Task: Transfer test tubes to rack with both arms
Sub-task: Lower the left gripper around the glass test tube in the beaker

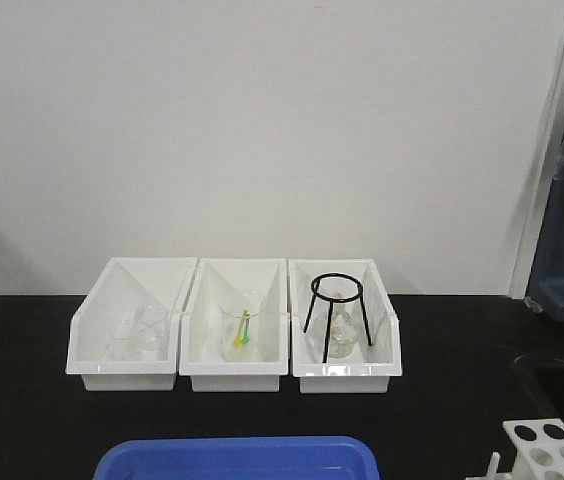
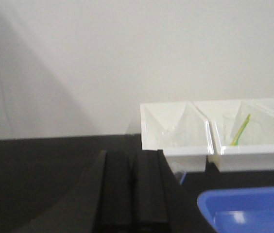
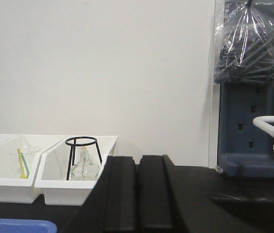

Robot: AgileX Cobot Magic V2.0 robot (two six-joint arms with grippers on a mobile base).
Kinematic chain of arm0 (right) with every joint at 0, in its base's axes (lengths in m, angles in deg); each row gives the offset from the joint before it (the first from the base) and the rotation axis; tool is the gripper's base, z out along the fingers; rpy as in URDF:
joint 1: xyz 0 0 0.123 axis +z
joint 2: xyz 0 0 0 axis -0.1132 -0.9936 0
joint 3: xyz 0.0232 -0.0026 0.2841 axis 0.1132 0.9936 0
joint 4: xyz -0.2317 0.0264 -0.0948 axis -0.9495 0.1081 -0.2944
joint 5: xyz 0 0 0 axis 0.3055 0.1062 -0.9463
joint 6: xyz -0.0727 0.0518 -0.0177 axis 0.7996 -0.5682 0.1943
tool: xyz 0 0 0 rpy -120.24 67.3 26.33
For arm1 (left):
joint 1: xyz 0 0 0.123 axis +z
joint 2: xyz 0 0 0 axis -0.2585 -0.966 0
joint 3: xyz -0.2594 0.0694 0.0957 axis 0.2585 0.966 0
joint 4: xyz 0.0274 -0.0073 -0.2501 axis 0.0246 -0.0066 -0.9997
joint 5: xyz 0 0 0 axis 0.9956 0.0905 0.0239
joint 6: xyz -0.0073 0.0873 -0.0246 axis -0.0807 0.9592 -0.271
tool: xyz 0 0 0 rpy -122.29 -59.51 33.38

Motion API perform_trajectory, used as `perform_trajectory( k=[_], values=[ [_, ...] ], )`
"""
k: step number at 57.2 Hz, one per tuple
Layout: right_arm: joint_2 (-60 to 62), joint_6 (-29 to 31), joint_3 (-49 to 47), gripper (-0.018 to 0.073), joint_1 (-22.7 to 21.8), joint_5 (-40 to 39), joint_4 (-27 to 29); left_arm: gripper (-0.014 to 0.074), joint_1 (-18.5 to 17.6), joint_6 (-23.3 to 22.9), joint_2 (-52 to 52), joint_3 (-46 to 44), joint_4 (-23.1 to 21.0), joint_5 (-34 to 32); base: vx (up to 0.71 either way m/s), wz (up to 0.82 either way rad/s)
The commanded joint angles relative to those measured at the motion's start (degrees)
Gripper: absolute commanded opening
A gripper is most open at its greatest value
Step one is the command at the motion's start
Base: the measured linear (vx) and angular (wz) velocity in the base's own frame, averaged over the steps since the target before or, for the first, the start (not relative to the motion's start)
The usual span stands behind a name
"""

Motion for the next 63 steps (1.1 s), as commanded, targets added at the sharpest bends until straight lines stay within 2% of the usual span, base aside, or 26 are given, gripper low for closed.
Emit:
perform_trajectory(
  k=[1, 6, 13, 21, 28, 37, 51, 58, 63],
  values=[
    [-2.4, 0.2, -7.4, -0.0008, -0.1, 1.3, -0.3, 0.0001, 0.0, 1.4, -1.2, -7.9, 1.3, -2.1, 0.00, 0.00],
    [-5.6, 0.2, -12.6, -0.0007, -0.1, 5.0, -0.3, 0.0007, 0.0, 3.8, -5.2, -13.4, 1.8, 2.3, 0.00, 0.00],
    [-9.8, 0.2, -17.1, -0.0005, -0.1, 5.1, -0.3, 0.0020, 0.0, 5.4, -12.5, -19.0, 1.8, 5.2, 0.00, 0.00],
    [-13.7, 0.2, -18.3, 0.0004, -0.1, 4.6, -0.3, 0.0056, 0.0, 5.5, -18.8, -20.3, 1.8, 6.0, 0.00, 0.00],
    [-16.2, 0.2, -18.3, 0.0038, -0.1, 4.6, -0.3, 0.0130, 0.0, 5.5, -23.2, -20.3, 1.8, 6.2, 0.00, 0.00],
    [-18.7, 0.1, -18.3, 0.0144, -0.1, 4.6, 0.1, 0.0290, 0.0, 5.5, -27.4, -20.3, 1.8, 6.2, 0.00, 0.00],
    [-20.1, 0.0, -18.3, 0.0406, -0.1, 4.6, 0.1, 0.0520, -0.2, 5.5, -33.8, -20.3, 1.7, 6.3, 0.00, 0.00],
    [-20.1, 0.0, -18.3, 0.0461, -0.1, 4.6, 0.1, 0.0554, -0.6, 5.6, -38.2, -20.2, 1.3, 7.3, 0.00, 0.00],
    [-20.1, 0.0, -18.3, 0.0465, -0.1, 4.6, 0.1, 0.0549, -3.1, 6.1, -41.1, -20.2, 1.2, 8.2, 0.00, 0.00]
  ],
)
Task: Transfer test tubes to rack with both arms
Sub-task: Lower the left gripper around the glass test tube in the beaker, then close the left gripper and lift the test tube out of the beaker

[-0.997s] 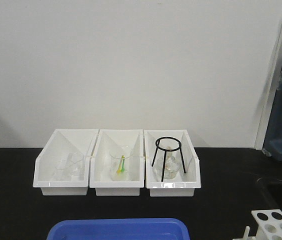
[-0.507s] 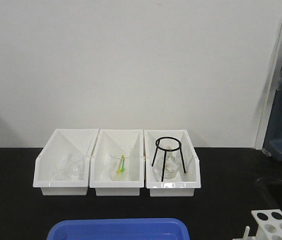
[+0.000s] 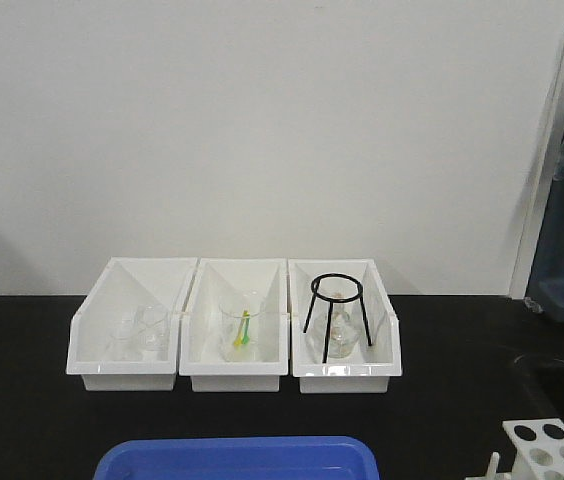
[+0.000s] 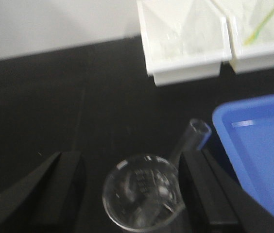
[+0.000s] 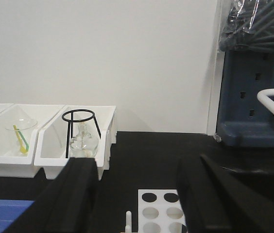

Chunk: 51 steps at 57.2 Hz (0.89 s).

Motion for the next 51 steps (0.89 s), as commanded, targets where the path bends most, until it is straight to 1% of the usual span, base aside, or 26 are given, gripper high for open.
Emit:
perform_trajectory(
  k=[1, 7, 13, 22, 27, 31, 36, 42, 48, 51],
  values=[
    [-0.7, 0.1, -2.1, 0.0465, -0.1, -4.6, -0.2, 0.0547, -2.7, 0.7, -3.0, -2.0, -0.6, -3.5, 0.00, 0.00],
    [-0.7, 0.1, -2.1, 0.0463, -0.1, -4.6, -0.2, 0.0541, -6.9, 2.2, -6.0, -2.0, -0.5, -5.2, 0.00, 0.00],
    [-0.7, 0.1, -2.1, 0.0463, -0.1, -4.6, -0.2, 0.0541, -8.7, 5.0, -9.7, -1.9, -0.4, -8.8, 0.00, 0.00],
    [-0.7, 0.1, -2.1, 0.0463, -0.1, -4.6, -0.2, 0.0541, -8.8, 9.1, -15.5, -1.9, -0.4, -15.9, 0.00, 0.00],
    [-0.7, 0.1, -2.1, 0.0463, -0.1, -4.6, -0.2, 0.0541, -8.8, 10.4, -19.0, -2.0, -0.4, -20.6, 0.00, 0.00],
    [-0.7, 0.2, -2.1, 0.0463, -0.1, -4.6, -0.2, 0.0541, -8.8, 10.5, -21.4, -2.1, -0.4, -24.0, 0.00, 0.00],
    [-0.7, 0.2, -2.1, 0.0463, -0.1, -4.6, -0.2, 0.0541, -8.8, 10.5, -23.5, -2.1, -0.6, -26.7, 0.00, 0.00],
    [-0.7, 0.2, -2.1, 0.0463, -0.1, -4.6, -0.1, 0.0541, -8.7, 10.6, -25.8, -2.1, -0.6, -28.5, 0.00, 0.00],
    [-0.7, 0.2, -2.1, 0.0463, -0.1, -4.6, -0.1, 0.0541, -8.7, 11.7, -27.7, -2.1, -0.6, -30.5, 0.00, 0.00],
    [-0.7, 0.2, -2.1, 0.0463, -0.1, -4.6, -0.1, 0.0541, -8.5, 12.0, -28.4, -2.1, -1.5, -31.6, 0.00, 0.00]
  ],
)
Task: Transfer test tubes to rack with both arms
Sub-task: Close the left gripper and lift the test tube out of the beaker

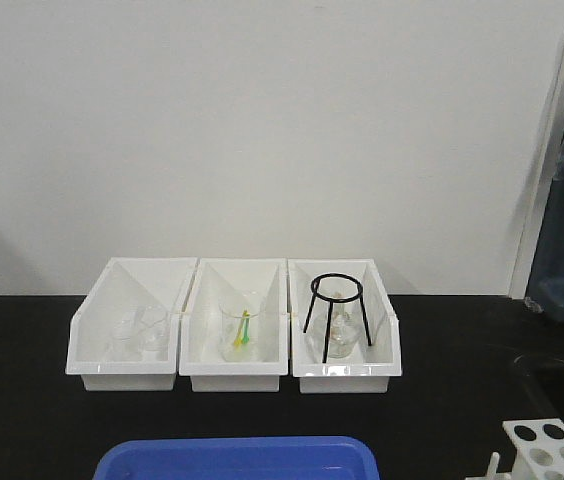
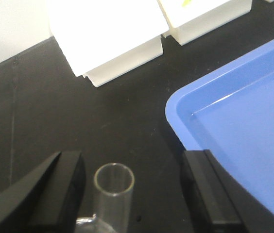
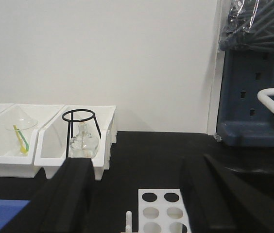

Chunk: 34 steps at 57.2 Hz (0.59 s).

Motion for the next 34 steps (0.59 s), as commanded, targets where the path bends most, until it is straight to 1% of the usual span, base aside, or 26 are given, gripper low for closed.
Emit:
perform_trajectory(
  k=[1, 5, 10, 13, 21, 34],
  values=[
    [-0.7, 0.2, -2.1, 0.0463, -0.1, -4.6, -0.2, 0.0541, 0.1, 0.5, -0.3, -1.9, -1.8, -6.9, 0.00, 0.00],
    [-0.7, 0.2, -2.1, 0.0463, -0.1, -4.6, -0.2, 0.0541, 1.0, 0.8, -0.8, -1.9, -3.7, -8.2, 0.00, 0.00],
    [-0.7, 0.2, -2.1, 0.0463, -0.1, -3.3, -0.2, 0.0541, 2.4, 2.5, -1.0, -1.9, -5.4, -9.6, 0.00, 0.00],
    [-0.7, 0.2, -2.1, 0.0463, -0.1, -2.4, -0.2, 0.0541, 3.0, 2.6, -1.4, -1.9, -5.5, -9.9, 0.00, 0.00],
    [-0.7, 0.2, -2.1, 0.0463, -0.1, -0.8, -0.2, 0.0541, 3.0, 2.6, -3.7, -1.9, -5.5, -9.9, 0.00, 0.00],
    [-0.7, 0.2, -2.1, 0.0463, -0.1, -0.6, -0.2, 0.0541, 3.0, 2.6, -7.5, -1.9, -5.4, -12.1, 0.00, 0.00]
  ],
)
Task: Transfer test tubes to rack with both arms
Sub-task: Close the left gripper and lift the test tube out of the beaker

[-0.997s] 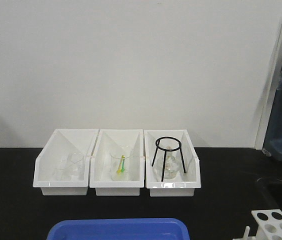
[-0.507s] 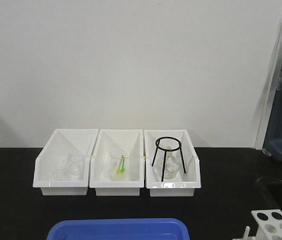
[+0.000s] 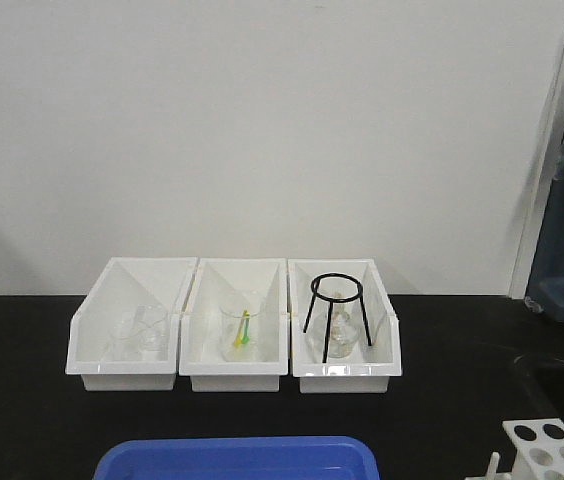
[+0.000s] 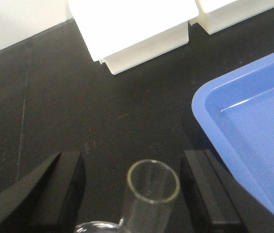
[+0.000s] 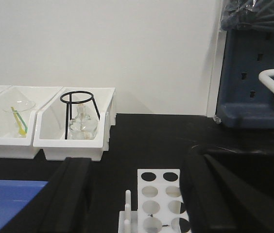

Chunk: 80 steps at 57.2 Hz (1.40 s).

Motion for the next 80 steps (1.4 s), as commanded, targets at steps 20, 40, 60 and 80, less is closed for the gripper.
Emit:
perform_trajectory(
  k=[20, 40, 60, 80],
  values=[
    [-0.7, 0.2, -2.0, 0.0463, -0.1, -4.4, -0.3, 0.0431, 0.1, -1.7, -0.6, -1.8, -0.8, -2.2, 0.00, 0.00],
    [-0.7, 0.2, -2.0, 0.0459, -0.1, -3.4, -0.2, 0.0056, 0.1, -2.8, 0.1, -1.8, -0.8, -1.8, 0.00, 0.00],
    [-0.7, 0.1, -2.0, 0.0459, -0.1, -1.3, 1.0, -0.0006, 0.1, -4.9, 13.0, -2.1, -0.8, -1.9, 0.00, 0.00],
    [-4.0, 1.5, -3.1, 0.0459, -0.1, 3.1, 3.7, -0.0004, -1.9, -12.6, 21.7, -14.7, 0.0, 1.8, 0.00, 0.00]
  ],
)
